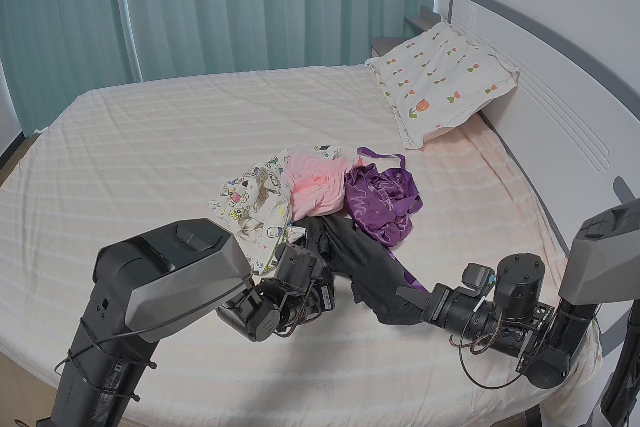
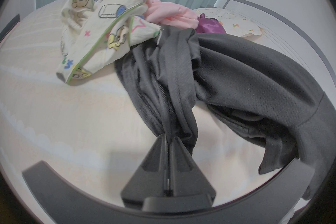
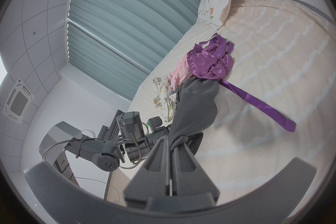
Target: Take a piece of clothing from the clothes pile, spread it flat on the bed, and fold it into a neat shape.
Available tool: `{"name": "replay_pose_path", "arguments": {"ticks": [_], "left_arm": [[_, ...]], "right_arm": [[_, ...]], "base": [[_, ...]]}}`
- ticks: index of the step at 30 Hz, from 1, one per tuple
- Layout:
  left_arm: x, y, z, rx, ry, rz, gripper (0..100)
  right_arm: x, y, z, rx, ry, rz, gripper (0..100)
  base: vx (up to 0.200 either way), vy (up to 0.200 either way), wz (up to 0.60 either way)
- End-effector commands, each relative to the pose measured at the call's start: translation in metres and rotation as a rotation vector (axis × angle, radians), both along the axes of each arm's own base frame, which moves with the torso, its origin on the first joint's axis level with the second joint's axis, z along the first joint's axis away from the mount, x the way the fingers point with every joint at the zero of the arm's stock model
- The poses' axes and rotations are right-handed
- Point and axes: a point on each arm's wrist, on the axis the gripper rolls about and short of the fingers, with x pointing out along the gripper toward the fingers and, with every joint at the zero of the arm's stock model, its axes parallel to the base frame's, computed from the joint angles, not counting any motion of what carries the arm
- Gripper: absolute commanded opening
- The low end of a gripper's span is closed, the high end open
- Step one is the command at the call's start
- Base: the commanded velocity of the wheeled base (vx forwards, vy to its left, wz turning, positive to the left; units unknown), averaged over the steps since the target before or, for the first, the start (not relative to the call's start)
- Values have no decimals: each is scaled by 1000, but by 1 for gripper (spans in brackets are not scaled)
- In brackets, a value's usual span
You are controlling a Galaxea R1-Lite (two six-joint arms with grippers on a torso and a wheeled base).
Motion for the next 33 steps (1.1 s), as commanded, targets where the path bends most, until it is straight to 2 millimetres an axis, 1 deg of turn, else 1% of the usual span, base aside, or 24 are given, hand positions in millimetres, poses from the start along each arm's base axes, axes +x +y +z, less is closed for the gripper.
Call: {"name": "replay_pose_path", "arguments": {"ticks": [1,2,4,5,6,7,8,9,10,11,12,14,15,16,17,18,22,25,27,28,33], "left_arm": [[-10,9,23,-48,-15,32,0],[-10,10,25,-53,-17,35,0],[-18,15,48,-120,-55,60,0],[-19,15,50,-124,-58,62,0],[-28,21,67,-168,-84,73,0],[-28,21,67,-168,-84,73,0],[-38,27,87,-208,-122,72,0],[-43,30,99,-230,-148,71,0],[-48,31,109,-246,-167,66,0],[-48,31,109,-246,-167,66,0],[-57,36,129,-274,-209,64,0],[-65,40,151,-305,-253,62,0],[-70,44,167,-329,-287,60,0],[-75,47,179,-346,-312,57,0],[-77,49,186,-358,-328,56,0],[-84,54,206,-389,-374,54,0],[-100,65,242,-447,-465,50,0],[-110,72,259,-471,-512,60,0],[-116,77,265,-475,-530,78,0],[-117,78,265,-473,-531,82,0],[-124,84,245,-414,-483,125,0]], "right_arm": [[0,0,1,6,-8,2,0],[0,0,1,5,-6,2,0],[-1,1,4,11,-15,4,0],[-1,1,4,12,-17,7,0],[-2,1,10,19,-36,7,0],[-2,1,10,19,-36,7,0],[-3,0,20,39,-67,7,0],[-4,-1,28,55,-91,7,0],[-5,-1,36,72,-119,7,0],[-5,-1,36,72,-119,7,0],[-6,-4,53,110,-175,4,0],[-7,-5,72,152,-237,5,0],[-8,-6,85,181,-280,3,0],[-8,-8,94,201,-313,-2,0],[-8,-9,100,212,-334,-4,0],[-9,-13,113,239,-378,-12,0],[-9,-20,143,292,-477,-16,0],[-9,-27,159,311,-522,-21,0],[-11,-28,162,304,-513,-13,0],[-11,-29,160,300,-505,-10,0],[-11,-30,146,270,-443,-9,0]], "base": [[0,0,0],[0,0,0],[0,0,0],[0,0,0],[0,0,0],[0,0,0],[0,0,0],[0,0,0],[0,0,0],[0,0,0],[0,0,0],[0,0,0],[0,0,0],[0,0,0],[0,0,0],[0,0,0],[0,0,0],[0,0,0],[0,0,0],[0,0,0],[0,0,0]]}}
